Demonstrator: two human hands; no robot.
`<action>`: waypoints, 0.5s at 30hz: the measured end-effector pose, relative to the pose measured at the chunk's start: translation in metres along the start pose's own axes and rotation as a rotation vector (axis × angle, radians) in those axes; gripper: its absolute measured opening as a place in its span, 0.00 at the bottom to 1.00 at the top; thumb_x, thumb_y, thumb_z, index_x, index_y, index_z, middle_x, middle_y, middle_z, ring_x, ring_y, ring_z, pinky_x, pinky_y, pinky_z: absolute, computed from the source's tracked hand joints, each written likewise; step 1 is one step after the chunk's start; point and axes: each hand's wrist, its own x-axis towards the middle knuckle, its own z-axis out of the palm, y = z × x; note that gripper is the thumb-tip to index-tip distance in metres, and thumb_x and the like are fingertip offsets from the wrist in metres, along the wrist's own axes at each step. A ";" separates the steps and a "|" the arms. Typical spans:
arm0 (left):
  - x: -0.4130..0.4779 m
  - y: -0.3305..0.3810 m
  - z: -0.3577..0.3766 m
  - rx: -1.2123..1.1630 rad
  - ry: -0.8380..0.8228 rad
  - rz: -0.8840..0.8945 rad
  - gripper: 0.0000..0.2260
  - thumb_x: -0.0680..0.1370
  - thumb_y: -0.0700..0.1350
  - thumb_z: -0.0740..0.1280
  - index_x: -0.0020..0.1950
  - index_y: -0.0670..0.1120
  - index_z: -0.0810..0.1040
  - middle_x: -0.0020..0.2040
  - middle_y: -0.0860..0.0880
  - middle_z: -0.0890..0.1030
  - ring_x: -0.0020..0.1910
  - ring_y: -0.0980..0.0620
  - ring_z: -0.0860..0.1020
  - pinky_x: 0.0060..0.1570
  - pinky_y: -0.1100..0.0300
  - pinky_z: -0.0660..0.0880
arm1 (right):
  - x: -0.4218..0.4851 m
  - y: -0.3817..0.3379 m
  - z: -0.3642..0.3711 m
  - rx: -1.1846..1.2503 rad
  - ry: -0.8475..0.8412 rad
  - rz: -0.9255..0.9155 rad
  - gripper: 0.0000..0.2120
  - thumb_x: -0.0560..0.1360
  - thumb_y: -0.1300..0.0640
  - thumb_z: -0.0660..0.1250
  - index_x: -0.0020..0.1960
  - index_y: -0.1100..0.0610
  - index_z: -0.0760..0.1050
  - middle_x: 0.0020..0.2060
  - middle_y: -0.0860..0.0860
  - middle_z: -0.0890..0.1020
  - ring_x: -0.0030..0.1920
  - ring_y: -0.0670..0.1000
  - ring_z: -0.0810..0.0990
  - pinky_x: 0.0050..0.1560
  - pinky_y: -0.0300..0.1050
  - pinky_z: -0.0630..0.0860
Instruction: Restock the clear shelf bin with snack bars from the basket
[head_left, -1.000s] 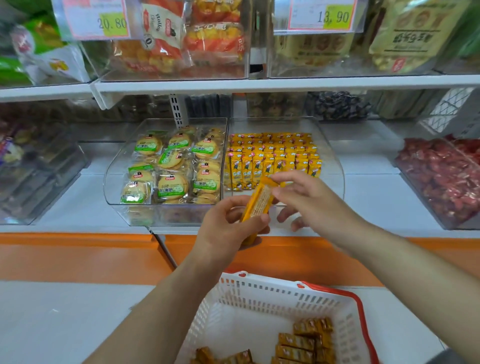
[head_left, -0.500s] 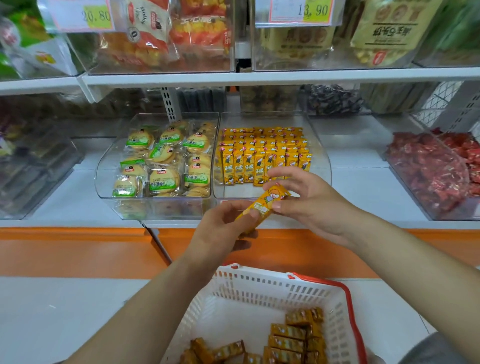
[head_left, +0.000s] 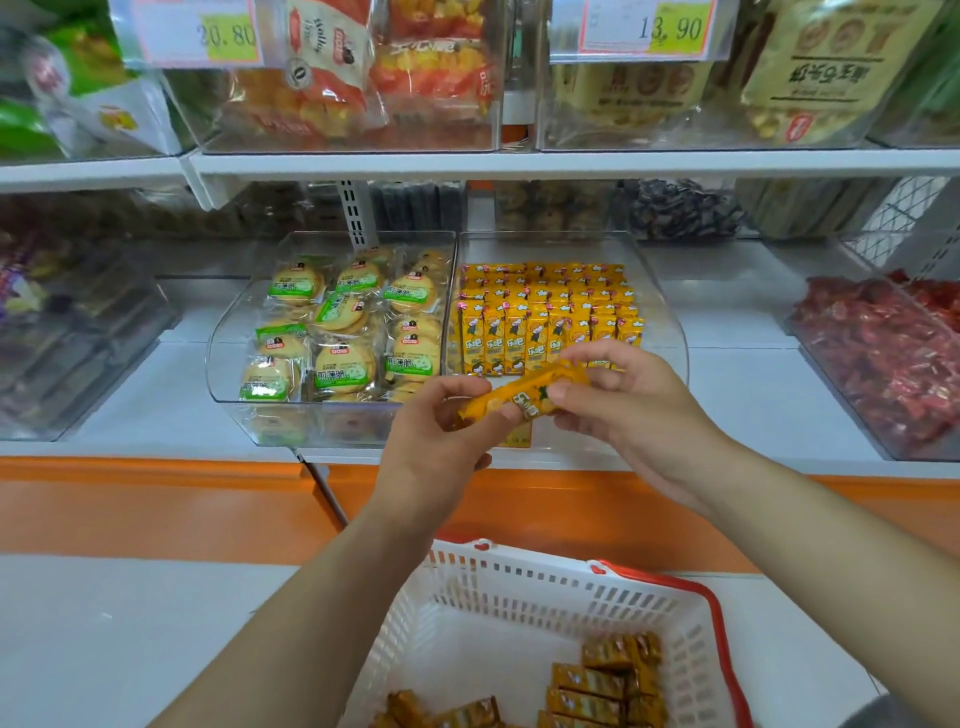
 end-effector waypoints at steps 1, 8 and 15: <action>0.002 0.000 0.001 0.031 -0.005 0.031 0.12 0.73 0.45 0.78 0.53 0.49 0.79 0.46 0.49 0.86 0.42 0.54 0.84 0.38 0.64 0.80 | 0.003 -0.002 0.000 -0.004 0.012 -0.028 0.17 0.69 0.62 0.76 0.57 0.55 0.78 0.47 0.55 0.86 0.46 0.54 0.86 0.45 0.45 0.81; 0.022 -0.002 -0.007 0.679 0.077 0.266 0.10 0.76 0.52 0.75 0.56 0.56 0.79 0.50 0.63 0.82 0.51 0.63 0.80 0.46 0.68 0.75 | 0.044 -0.021 -0.017 -0.448 0.161 -0.224 0.16 0.72 0.60 0.76 0.53 0.43 0.78 0.50 0.47 0.83 0.42 0.46 0.85 0.48 0.42 0.80; 0.042 -0.013 -0.014 0.949 0.233 0.245 0.32 0.73 0.62 0.75 0.72 0.48 0.73 0.65 0.49 0.79 0.66 0.46 0.75 0.65 0.44 0.73 | 0.131 -0.017 -0.037 -1.101 0.148 -0.275 0.16 0.70 0.51 0.78 0.56 0.48 0.82 0.46 0.48 0.84 0.46 0.49 0.83 0.49 0.46 0.78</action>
